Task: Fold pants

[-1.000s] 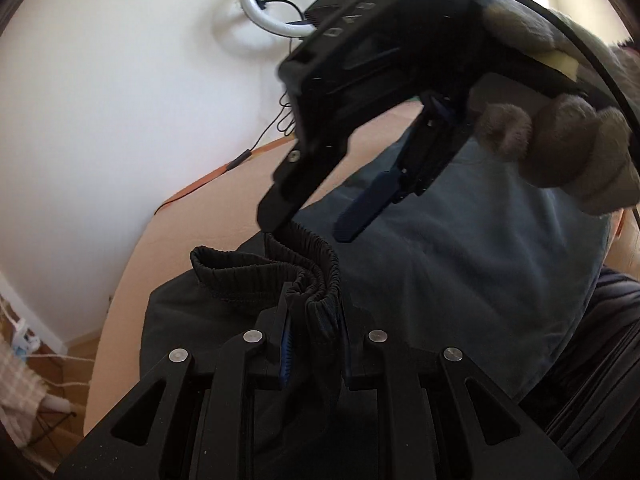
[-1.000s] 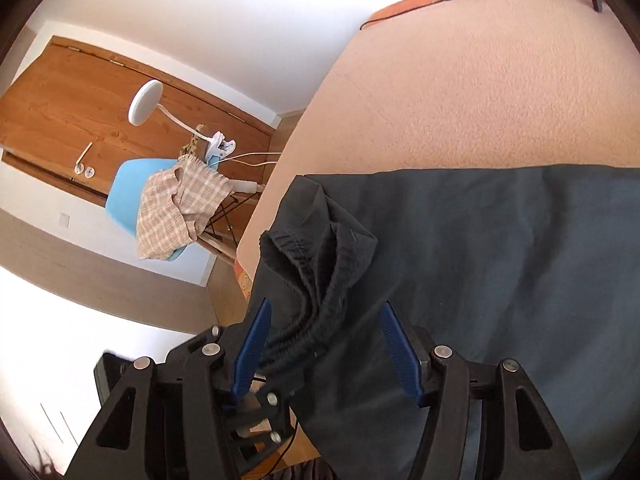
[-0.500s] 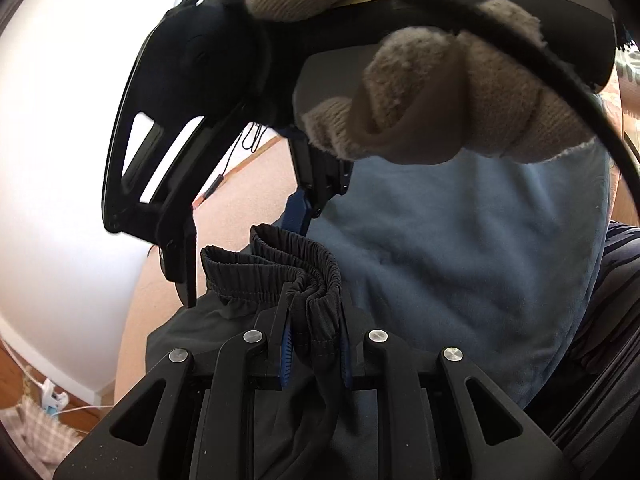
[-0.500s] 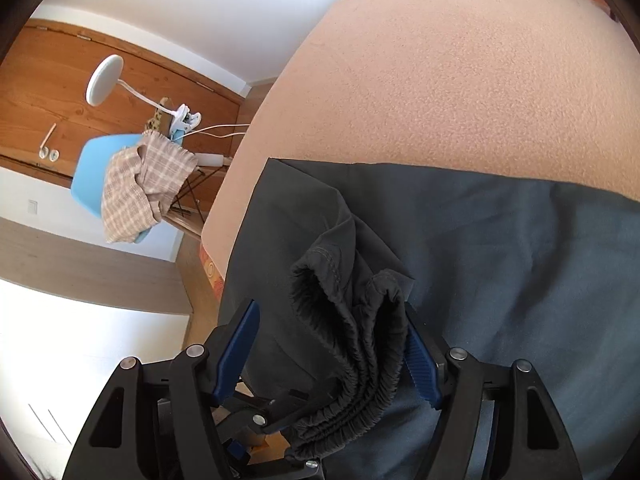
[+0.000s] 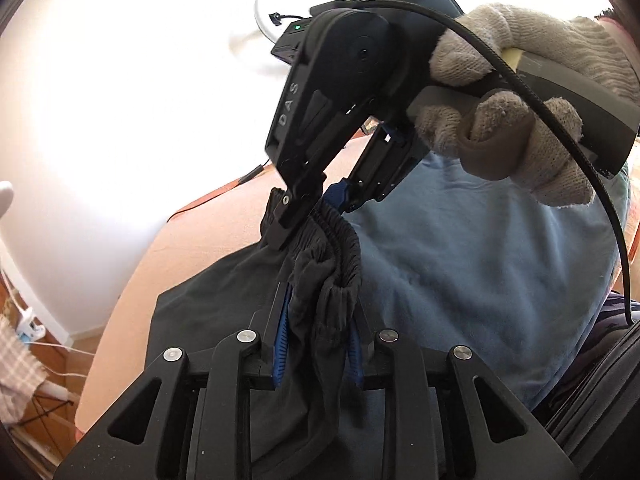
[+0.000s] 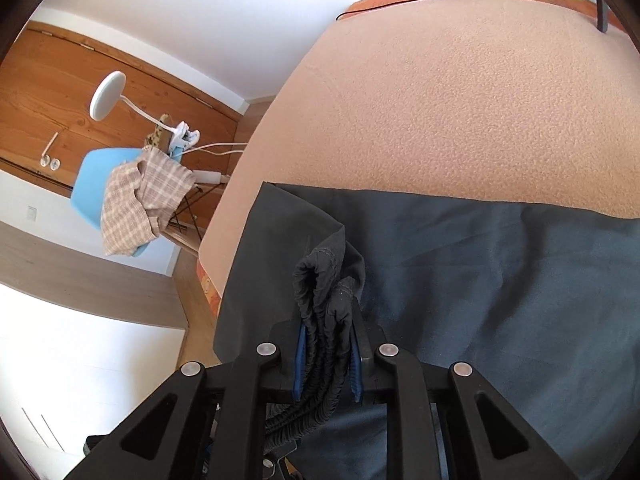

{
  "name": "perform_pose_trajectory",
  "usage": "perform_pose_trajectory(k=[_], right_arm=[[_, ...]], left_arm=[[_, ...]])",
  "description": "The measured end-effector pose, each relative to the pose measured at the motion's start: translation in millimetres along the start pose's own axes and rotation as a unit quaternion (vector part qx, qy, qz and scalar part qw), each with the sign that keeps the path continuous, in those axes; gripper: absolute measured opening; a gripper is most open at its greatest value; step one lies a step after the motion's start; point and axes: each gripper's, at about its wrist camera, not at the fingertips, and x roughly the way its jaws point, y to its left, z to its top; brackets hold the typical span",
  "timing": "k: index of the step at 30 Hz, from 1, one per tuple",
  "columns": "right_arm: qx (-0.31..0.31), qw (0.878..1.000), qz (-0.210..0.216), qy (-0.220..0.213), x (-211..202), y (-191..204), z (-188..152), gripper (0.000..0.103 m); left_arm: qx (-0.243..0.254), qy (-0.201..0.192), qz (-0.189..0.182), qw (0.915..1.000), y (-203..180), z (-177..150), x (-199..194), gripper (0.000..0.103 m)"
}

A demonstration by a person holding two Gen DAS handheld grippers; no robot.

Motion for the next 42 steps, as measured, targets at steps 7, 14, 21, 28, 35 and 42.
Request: perform_pose_trajectory(k=[7,14,21,28,35,42], right_arm=[[0.038,0.999,-0.001,0.002,3,-27,-6,0.044],[0.061,0.997,0.025,0.041,5,-32,-19,0.059],[0.039,0.999,-0.017,-0.001,-14,-23,-22,0.018],[0.011,0.998,-0.040,-0.050,-62,-16,-27,0.016],[0.009,0.995,-0.059,-0.081,-114,-31,-40,0.016],[0.033,0.991,-0.083,-0.102,-157,-65,-60,0.016]], left_arm=[[0.018,0.001,-0.011,0.9998,2,3,-2,0.016],[0.025,-0.004,-0.014,0.9996,-10,7,0,0.015],[0.041,-0.011,-0.036,0.9985,-33,17,-9,0.015],[0.009,-0.030,-0.068,0.9972,-45,44,-30,0.015],[-0.009,-0.050,-0.114,0.9921,-61,71,-44,0.015],[0.024,-0.051,-0.171,0.9836,-96,101,-37,0.015]])
